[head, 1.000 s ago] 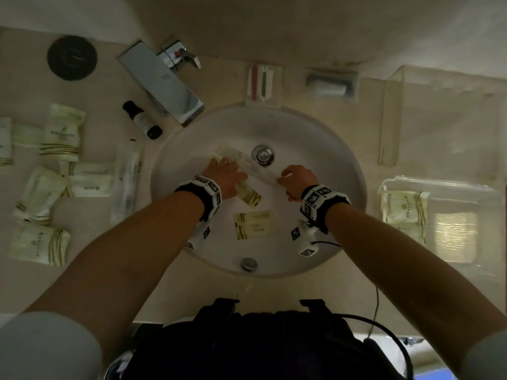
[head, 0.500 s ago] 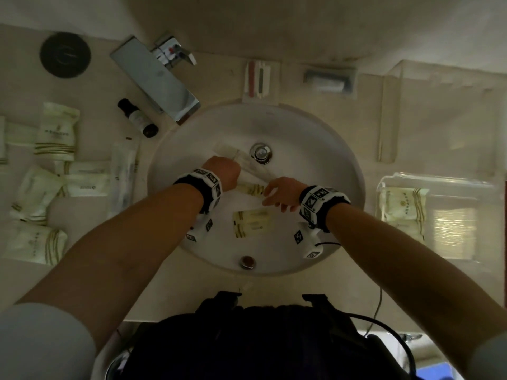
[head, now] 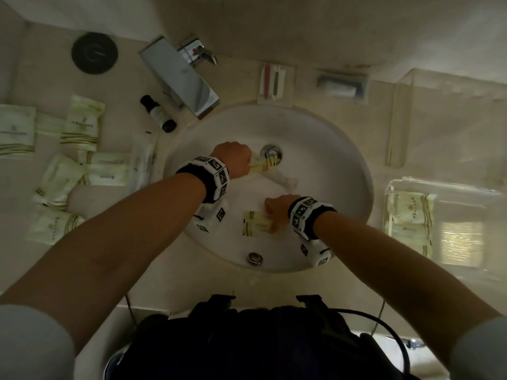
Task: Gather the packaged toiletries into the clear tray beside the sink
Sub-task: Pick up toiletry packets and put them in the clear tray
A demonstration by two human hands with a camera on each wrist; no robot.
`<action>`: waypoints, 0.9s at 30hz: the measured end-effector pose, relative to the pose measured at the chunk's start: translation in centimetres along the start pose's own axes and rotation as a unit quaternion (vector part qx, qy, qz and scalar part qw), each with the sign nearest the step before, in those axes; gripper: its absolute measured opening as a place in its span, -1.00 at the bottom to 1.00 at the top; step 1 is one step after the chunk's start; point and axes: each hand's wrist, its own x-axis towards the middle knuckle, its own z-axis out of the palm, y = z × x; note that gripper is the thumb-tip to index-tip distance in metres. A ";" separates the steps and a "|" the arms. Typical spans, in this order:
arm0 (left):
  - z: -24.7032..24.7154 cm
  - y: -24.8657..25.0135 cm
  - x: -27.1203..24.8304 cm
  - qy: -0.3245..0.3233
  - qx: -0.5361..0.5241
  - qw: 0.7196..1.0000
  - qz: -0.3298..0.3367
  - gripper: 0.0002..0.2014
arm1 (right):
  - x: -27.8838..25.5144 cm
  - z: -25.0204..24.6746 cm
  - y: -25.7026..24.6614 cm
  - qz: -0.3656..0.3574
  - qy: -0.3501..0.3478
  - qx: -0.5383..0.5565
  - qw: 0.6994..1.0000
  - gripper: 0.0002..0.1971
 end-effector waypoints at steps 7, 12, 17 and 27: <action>0.0 -0.6 -1.5 -0.015 0.011 1.000 -0.009 -0.73 | -0.1 -0.5 -1.4 -0.014 -0.038 -0.059 0.997 -0.45; -0.2 -1.0 -2.5 -0.026 0.000 0.999 -0.022 -0.73 | -0.2 -0.3 -1.5 -0.012 -0.031 -0.022 0.999 -0.66; -0.6 -1.0 -3.1 -0.026 -0.039 0.998 -0.039 -0.72 | -1.1 -1.0 -0.7 -0.006 0.012 0.039 0.999 -0.63; -0.1 0.2 -4.3 -0.019 -0.185 0.980 -0.076 -0.61 | -3.5 -2.8 1.9 0.059 0.109 0.275 0.954 -0.60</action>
